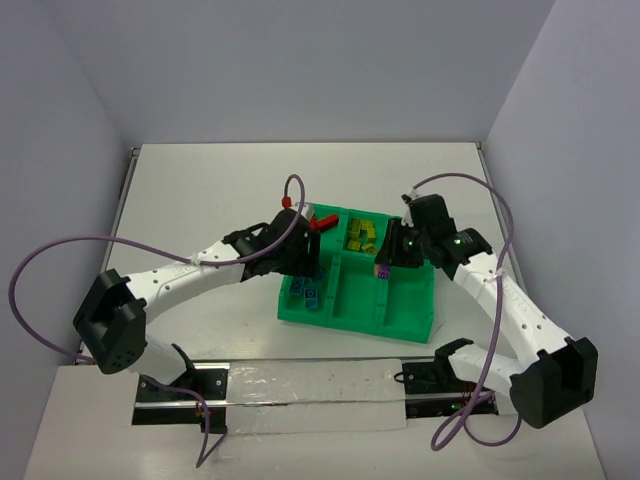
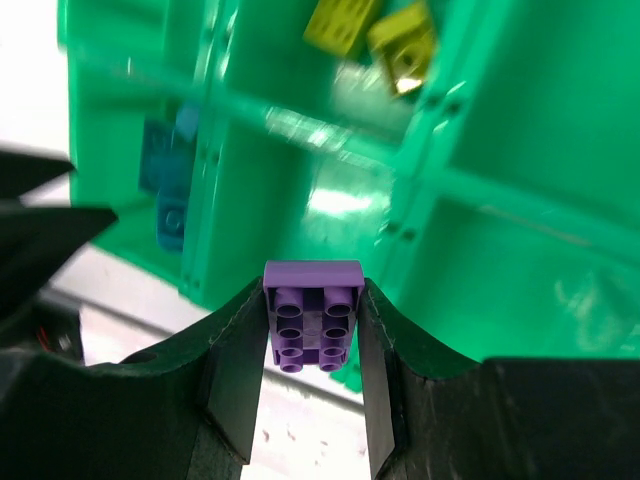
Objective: Sort the legos into containers by color
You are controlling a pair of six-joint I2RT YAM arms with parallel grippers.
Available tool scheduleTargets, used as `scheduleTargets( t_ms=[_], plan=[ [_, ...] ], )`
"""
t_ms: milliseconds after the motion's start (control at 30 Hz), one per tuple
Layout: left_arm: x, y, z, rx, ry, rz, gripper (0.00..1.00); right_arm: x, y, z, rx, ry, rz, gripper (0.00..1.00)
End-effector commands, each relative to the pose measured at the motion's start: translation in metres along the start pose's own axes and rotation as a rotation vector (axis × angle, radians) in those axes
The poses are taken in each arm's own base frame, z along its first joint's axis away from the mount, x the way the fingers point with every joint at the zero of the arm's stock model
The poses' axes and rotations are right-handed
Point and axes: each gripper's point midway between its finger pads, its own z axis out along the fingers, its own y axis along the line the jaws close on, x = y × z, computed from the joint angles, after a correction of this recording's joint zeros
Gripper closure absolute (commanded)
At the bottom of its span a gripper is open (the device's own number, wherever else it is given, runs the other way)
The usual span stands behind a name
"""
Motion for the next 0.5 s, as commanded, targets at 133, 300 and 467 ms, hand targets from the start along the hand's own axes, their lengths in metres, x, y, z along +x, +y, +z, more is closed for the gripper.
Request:
scheduleTargets(
  t_ms=[133,300,467],
  plan=[
    [-0.046,-0.013,-0.034,-0.015,-0.077,0.087,0.03,0.016,0.038,0.014,-0.100,0.008,-0.076,0.93],
    [-0.078,-0.005,-0.058,-0.066,-0.177,0.071,0.02,0.016,0.043,0.024,-0.100,0.023,-0.101,0.52],
    [-0.117,0.020,-0.084,-0.132,-0.303,-0.042,0.01,0.019,0.043,0.032,-0.069,0.052,-0.120,0.29]
  ],
)
